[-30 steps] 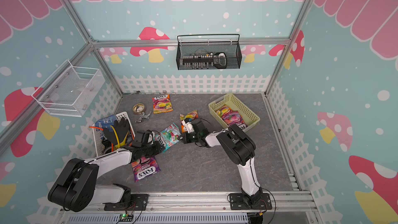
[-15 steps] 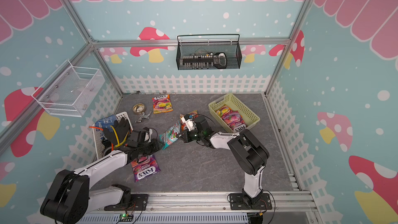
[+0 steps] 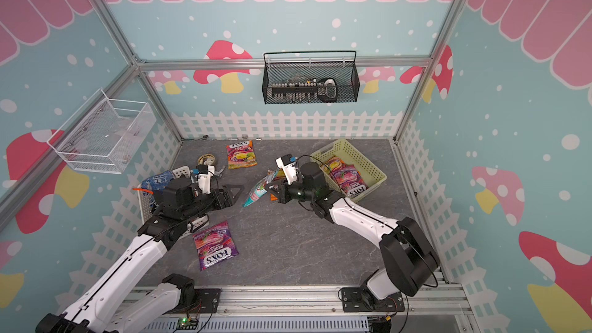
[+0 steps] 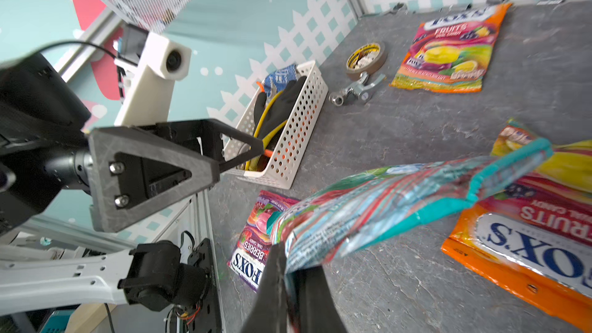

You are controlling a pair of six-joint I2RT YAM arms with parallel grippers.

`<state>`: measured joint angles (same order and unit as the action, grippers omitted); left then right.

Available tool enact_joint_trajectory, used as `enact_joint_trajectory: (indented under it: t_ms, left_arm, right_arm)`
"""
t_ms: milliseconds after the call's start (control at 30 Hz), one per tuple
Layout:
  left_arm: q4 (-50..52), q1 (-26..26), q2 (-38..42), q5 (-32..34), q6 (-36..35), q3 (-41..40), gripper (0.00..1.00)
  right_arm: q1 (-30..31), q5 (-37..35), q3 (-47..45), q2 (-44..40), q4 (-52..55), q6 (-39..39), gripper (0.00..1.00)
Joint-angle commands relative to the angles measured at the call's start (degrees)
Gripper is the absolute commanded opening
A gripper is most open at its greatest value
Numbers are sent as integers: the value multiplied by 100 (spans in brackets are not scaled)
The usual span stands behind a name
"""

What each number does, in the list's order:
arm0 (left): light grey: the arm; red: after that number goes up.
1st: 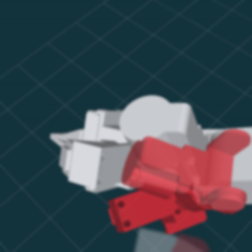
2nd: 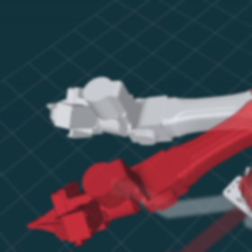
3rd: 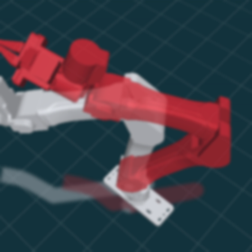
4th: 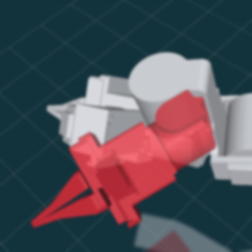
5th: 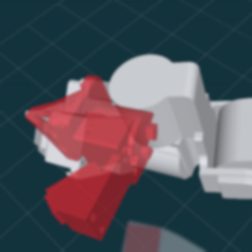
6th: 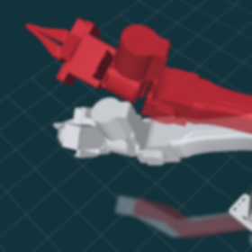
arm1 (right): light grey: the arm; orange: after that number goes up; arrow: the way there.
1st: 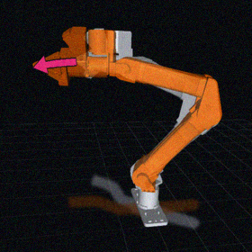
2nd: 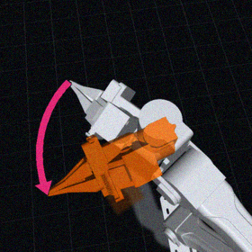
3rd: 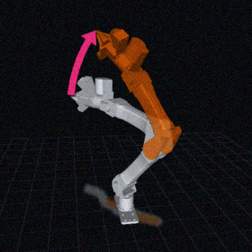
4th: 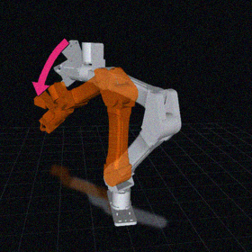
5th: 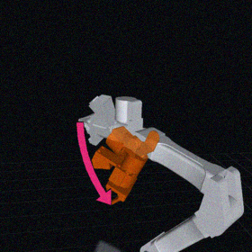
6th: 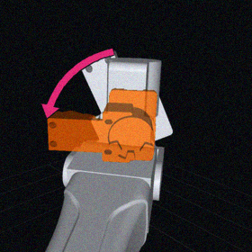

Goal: Put the candies in the basket
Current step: Pick up the candy at the center of the board, then place the candy in the basket.

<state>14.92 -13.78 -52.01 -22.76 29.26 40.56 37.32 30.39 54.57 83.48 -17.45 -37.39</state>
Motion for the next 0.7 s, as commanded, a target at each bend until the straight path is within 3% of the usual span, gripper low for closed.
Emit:
enact_joint_trajectory:
  t_ms: [0,300,500,667]
  left_arm:
    - [178,37,158,-348,-382,65,99]
    - [177,36,342,-408,-629,-267,99]
    - [176,34,240,-564,-719,-241,99]
    - [168,33,256,-667,-742,-245,99]
  right_arm:
    - [-157,-481,-64,-438,18,-152,0]
    - [-760,-2568,-299,-1315,348,-360,0]
    - [-1494,-3063,-383,-1312,94,-700,0]
    - [-1714,-3791,-317,-1102,-69,-789,0]
